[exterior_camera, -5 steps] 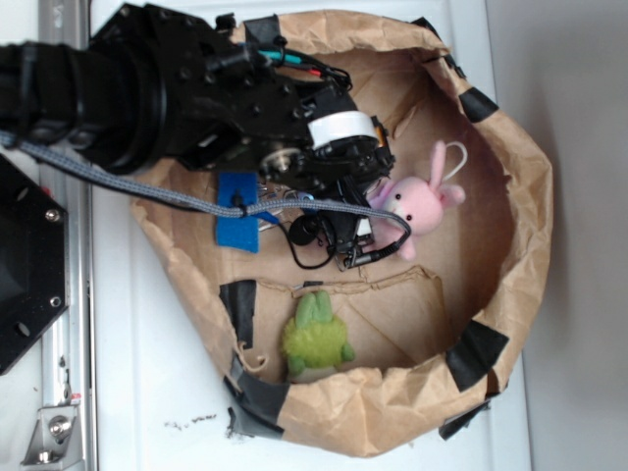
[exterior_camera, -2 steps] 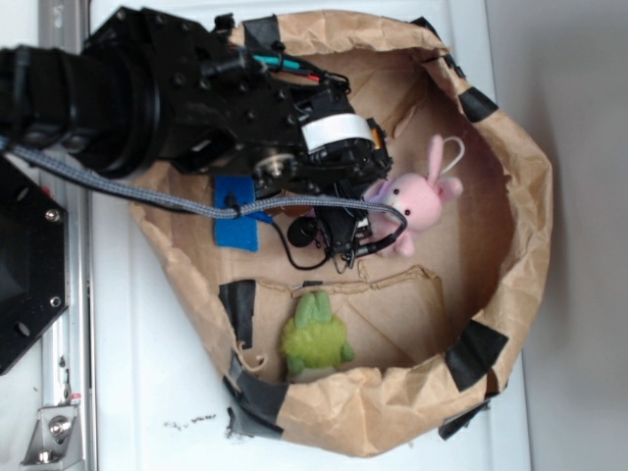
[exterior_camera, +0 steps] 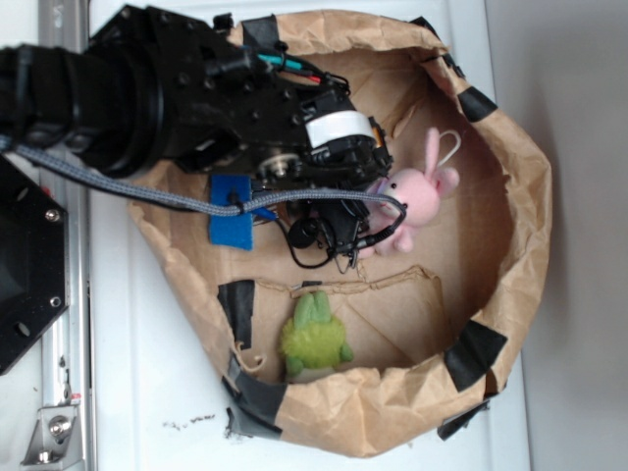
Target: Grab the silver keys.
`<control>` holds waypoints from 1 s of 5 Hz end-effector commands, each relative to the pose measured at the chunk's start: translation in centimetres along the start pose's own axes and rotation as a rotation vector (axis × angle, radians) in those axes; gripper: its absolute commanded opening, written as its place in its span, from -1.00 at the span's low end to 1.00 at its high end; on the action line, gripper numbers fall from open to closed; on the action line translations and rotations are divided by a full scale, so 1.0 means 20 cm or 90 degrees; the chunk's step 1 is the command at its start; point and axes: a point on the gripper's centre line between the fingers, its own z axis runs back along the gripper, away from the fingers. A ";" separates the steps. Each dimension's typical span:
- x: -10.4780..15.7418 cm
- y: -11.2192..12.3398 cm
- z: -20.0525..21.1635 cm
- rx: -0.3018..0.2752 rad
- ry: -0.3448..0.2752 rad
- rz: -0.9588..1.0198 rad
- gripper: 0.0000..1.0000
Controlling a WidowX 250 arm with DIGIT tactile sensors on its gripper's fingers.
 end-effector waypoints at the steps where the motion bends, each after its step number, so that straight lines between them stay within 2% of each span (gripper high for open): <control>1: 0.12 0.04 0.15 0.005 -0.012 0.040 -1.00; 2: 0.21 0.05 0.38 -0.044 0.013 0.098 -1.00; 3: 0.34 0.01 0.58 -0.117 0.023 0.141 -1.00; 4: 0.34 -0.04 0.69 -0.153 0.009 0.120 -1.00; 5: 0.28 -0.08 0.66 -0.135 0.005 0.086 -1.00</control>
